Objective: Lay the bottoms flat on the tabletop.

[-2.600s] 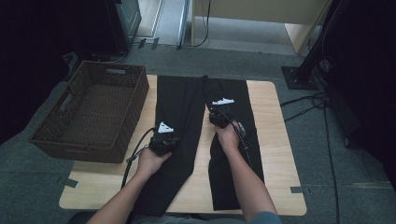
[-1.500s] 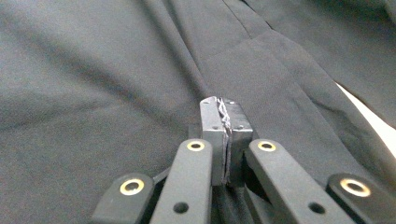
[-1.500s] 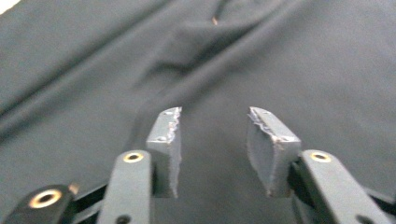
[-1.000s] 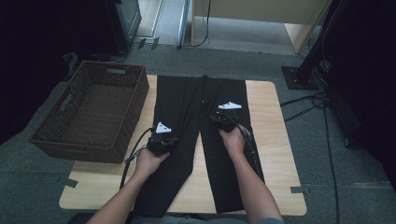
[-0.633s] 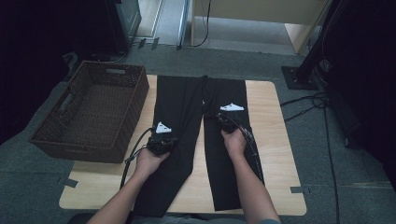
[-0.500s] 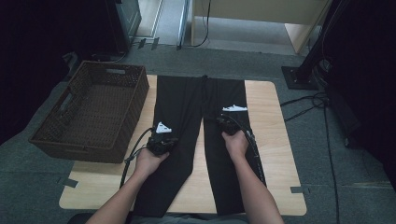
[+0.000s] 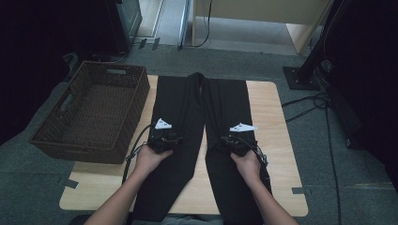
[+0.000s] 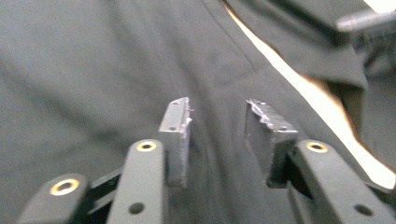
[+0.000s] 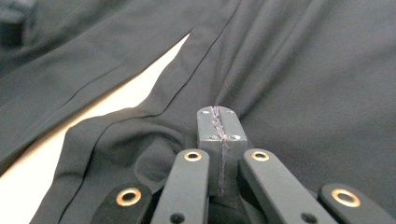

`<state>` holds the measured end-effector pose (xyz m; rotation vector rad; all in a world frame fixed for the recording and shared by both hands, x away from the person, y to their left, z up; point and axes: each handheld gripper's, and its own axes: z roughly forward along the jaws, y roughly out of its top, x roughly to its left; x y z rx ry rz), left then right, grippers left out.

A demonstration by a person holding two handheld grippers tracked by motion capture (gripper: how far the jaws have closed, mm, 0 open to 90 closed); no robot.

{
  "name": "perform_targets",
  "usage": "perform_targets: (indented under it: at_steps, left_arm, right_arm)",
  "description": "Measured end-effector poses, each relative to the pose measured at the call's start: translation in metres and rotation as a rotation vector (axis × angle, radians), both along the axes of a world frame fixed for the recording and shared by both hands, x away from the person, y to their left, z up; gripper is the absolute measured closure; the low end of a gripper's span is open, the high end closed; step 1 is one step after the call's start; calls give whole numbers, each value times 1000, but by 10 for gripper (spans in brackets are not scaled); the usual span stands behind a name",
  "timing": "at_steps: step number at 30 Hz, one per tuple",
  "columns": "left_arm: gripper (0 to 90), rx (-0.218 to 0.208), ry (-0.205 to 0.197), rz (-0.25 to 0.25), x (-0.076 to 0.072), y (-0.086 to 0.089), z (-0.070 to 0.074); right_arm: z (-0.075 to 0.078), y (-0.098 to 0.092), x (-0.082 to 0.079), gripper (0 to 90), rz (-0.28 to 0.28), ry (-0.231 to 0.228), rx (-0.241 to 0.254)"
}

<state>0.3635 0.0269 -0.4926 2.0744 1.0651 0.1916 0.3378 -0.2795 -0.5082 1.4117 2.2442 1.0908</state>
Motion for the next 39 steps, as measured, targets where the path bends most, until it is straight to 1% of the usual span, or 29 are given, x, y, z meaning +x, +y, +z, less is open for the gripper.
perform_targets:
  at_steps: [1, 3, 4, 5, 6, 7, 9, 10, 11, 13, 14, 15, 17, 19, 20, 22, 23, 24, 26, 27, 29, 30, 31, 32, 33, 35, 36, 37, 39]
  left_arm:
    - [559, 18, -5, 0, 9, -3, 3]
    - [533, 37, -5, 7, 19, -6, 4]
    - [518, 37, -5, 7, 19, -6, 4]
    - [500, 46, -5, 22, 29, -9, 5]
    - [495, 46, -5, 22, 29, -9, 5]
    - [495, 77, -11, 30, 40, -14, 5]
    - [494, 87, -22, 27, 49, -18, 5]
    - [487, 87, -22, 27, 49, -18, 5]
    - [476, 105, -29, 39, 59, -21, 3]
    - [461, 114, -27, 55, 68, -22, 0]
    - [457, 114, -27, 55, 68, -22, 0]
    - [456, 125, -27, 63, 74, -24, -4]
    - [457, 127, -32, 69, 76, -25, -6]
    - [456, 130, -45, 92, 80, -26, -9]
    - [456, 130, -45, 92, 80, -26, -9]
    - [459, 151, -59, 108, 82, -27, -12]
    - [468, 176, -76, 117, 82, -29, -15]
    - [471, 176, -76, 117, 82, -29, -15]
    - [478, 188, -98, 119, 81, -31, -18]
    - [485, 188, -101, 121, 82, -31, -18]
    - [514, 184, -111, 119, 81, -32, -19]
    - [522, 184, -111, 119, 81, -32, -19]
    - [522, 177, -120, 123, 81, -32, -20]
    - [546, 180, -126, 121, 81, -32, -20]
    - [569, 197, -148, 115, 79, -33, -20]
    - [685, 212, -156, 94, 77, -35, -19]
    - [737, 209, -161, 88, 76, -36, -20]
    - [790, 209, -161, 88, 76, -36, -20]
    - [872, 221, -166, 67, 71, -38, -20]
  right_arm:
    - [-2, 0, -5, 900, 17, 8, -2]
    - [-3, 1, -10, 900, 24, 14, 2]
    - [-3, 1, -10, 900, 24, 14, 2]
    - [-3, 1, -14, 900, 28, 16, 13]
    - [-3, 1, -14, 900, 28, 16, 13]
    - [-4, 1, -17, 900, 31, 23, 19]
    - [-4, 2, -21, 900, 42, 33, 24]
    - [-4, 2, -23, 900, 49, 35, 23]
    - [-4, 3, -25, 900, 54, 35, 27]
    - [-5, 4, -29, 900, 62, 32, 30]
    - [-5, 4, -29, 900, 62, 32, 30]
    - [-7, 5, -30, 900, 67, 22, 13]
    - [-7, 5, -30, 900, 64, 23, 20]
    - [-8, 5, -29, 900, 63, 15, 25]
    - [-8, 5, -30, 900, 61, 19, 31]
    - [-10, 5, -30, 900, 62, 10, 37]
    - [-10, 5, -30, 900, 61, 14, 43]
    - [-10, 5, -30, 900, 61, 14, 43]
    - [-11, 5, -30, 900, 56, 10, 52]
    - [-11, 4, -30, 900, 56, 7, 52]
    - [-11, 4, -30, 900, 57, -2, 46]
    - [-11, 4, -30, 900, 57, -2, 46]
    - [-11, 5, -31, 899, 55, -3, 46]
    - [-12, 5, -32, 899, 57, -12, 45]
    - [-12, 5, -32, 899, 58, -17, 44]
    - [-13, 4, -33, 898, 67, -37, 38]
    - [-14, 4, -33, 898, 70, -45, 39]
    - [-14, 4, -34, 898, 65, -43, 43]
    - [-14, 4, -34, 898, 64, -45, 44]
